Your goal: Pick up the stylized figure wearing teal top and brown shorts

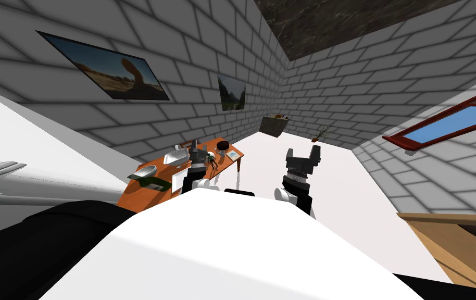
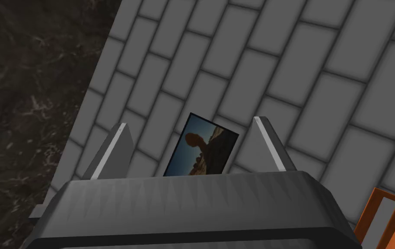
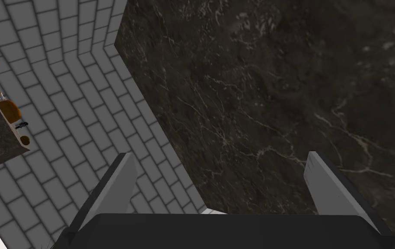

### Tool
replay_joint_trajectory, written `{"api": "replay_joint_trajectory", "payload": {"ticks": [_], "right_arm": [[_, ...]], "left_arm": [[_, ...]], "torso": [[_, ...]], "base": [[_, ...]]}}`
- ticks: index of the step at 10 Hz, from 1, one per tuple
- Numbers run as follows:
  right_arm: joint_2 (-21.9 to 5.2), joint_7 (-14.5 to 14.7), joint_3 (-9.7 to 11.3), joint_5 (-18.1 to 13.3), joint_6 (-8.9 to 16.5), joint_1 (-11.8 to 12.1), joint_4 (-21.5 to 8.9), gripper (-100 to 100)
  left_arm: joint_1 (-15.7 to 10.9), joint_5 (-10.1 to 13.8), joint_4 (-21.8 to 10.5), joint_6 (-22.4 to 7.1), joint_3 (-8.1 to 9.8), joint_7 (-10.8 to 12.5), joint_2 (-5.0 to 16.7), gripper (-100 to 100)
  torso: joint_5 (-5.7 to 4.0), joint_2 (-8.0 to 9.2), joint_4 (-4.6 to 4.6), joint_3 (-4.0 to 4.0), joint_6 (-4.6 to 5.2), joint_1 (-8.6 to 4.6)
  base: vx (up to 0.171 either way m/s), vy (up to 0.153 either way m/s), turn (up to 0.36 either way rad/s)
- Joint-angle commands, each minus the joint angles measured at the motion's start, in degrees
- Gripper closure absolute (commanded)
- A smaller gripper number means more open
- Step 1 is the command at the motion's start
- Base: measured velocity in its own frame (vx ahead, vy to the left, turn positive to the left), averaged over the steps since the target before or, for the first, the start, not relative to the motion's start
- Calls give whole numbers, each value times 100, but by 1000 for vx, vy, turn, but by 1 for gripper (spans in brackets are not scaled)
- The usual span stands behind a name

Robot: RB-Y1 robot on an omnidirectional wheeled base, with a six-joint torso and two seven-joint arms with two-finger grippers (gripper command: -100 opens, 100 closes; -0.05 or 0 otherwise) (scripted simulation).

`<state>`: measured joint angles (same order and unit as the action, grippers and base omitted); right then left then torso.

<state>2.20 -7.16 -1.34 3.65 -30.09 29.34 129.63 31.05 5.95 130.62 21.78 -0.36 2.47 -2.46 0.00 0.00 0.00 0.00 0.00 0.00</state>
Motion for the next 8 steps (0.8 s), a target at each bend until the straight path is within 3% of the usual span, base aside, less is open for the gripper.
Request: {"api": "replay_joint_trajectory", "payload": {"ticks": [1, 5, 8], "right_arm": [[0, 0, 0, 0, 0, 0, 0, 0], [0, 0, 0, 0, 0, -1, 0, 0], [0, 0, 0, 0, 0, -1, 0, 0]], "left_arm": [[-55, -41, -86, 34, -5, -81, 241, -100], [-225, -173, -455, 165, 30, -359, 760, -100], [-406, -324, -976, 336, 99, -661, 1136, -100]], "torso": [[0, 0, 0, 0, 0, 0], [0, 32, 7, 19, 0, 1], [3, 33, 7, 19, 0, 14]], "base": [[-51, -21, 39], [-87, -9, 23], [-83, 36, 0]]}}
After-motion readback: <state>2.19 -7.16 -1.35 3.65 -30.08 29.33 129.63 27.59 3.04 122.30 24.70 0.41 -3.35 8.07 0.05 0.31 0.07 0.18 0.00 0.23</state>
